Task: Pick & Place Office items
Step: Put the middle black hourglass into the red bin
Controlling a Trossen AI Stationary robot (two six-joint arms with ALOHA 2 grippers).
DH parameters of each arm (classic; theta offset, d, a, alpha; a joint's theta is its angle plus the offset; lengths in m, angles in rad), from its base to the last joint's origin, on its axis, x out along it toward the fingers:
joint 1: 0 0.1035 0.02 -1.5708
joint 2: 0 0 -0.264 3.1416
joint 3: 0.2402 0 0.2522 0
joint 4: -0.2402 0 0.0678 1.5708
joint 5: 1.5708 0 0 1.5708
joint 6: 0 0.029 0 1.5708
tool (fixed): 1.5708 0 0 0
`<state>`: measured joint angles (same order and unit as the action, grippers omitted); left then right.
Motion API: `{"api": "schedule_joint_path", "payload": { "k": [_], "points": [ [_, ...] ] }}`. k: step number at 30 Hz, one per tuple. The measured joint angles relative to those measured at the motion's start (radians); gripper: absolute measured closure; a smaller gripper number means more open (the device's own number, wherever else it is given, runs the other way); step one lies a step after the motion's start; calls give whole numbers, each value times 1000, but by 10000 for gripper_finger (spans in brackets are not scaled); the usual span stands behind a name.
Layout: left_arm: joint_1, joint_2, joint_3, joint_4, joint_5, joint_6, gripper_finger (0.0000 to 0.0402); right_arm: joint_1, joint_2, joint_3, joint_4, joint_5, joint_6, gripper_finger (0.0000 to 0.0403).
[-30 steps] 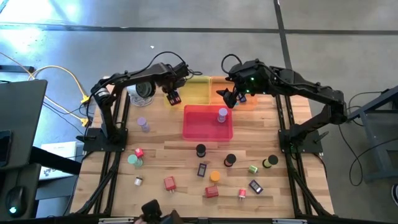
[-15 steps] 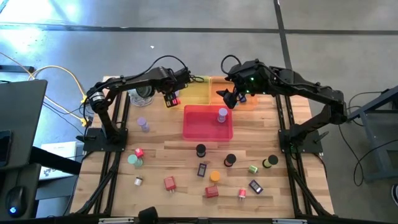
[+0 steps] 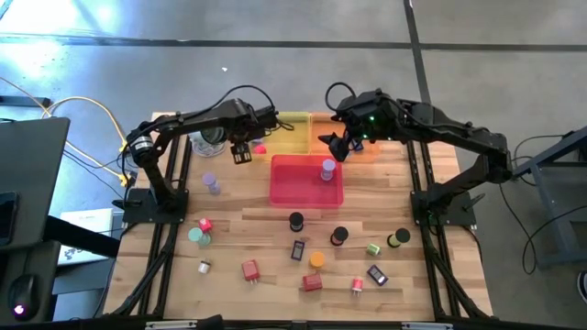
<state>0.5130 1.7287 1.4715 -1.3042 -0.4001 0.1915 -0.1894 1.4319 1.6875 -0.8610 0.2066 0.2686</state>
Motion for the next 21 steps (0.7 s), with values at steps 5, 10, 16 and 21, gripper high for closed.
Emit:
{"api": "schedule_joint_path", "payload": {
  "k": [5, 10, 16, 21],
  "points": [
    [-16, 0, 0, -48, 37, -25, 200, 8, 0, 0, 13, 0, 20, 68],
    [-46, 0, 0, -154, -22, -135, 188, 8, 0, 0, 18, -1, 27, 68],
    [-76, 0, 0, -232, 82, -147, 187, 12, 0, 0, 29, -1, 53, 68],
    [-96, -42, -2, -265, 300, -165, 187, 33, 0, 0, 28, 0, 68, 68]
  ]
}}
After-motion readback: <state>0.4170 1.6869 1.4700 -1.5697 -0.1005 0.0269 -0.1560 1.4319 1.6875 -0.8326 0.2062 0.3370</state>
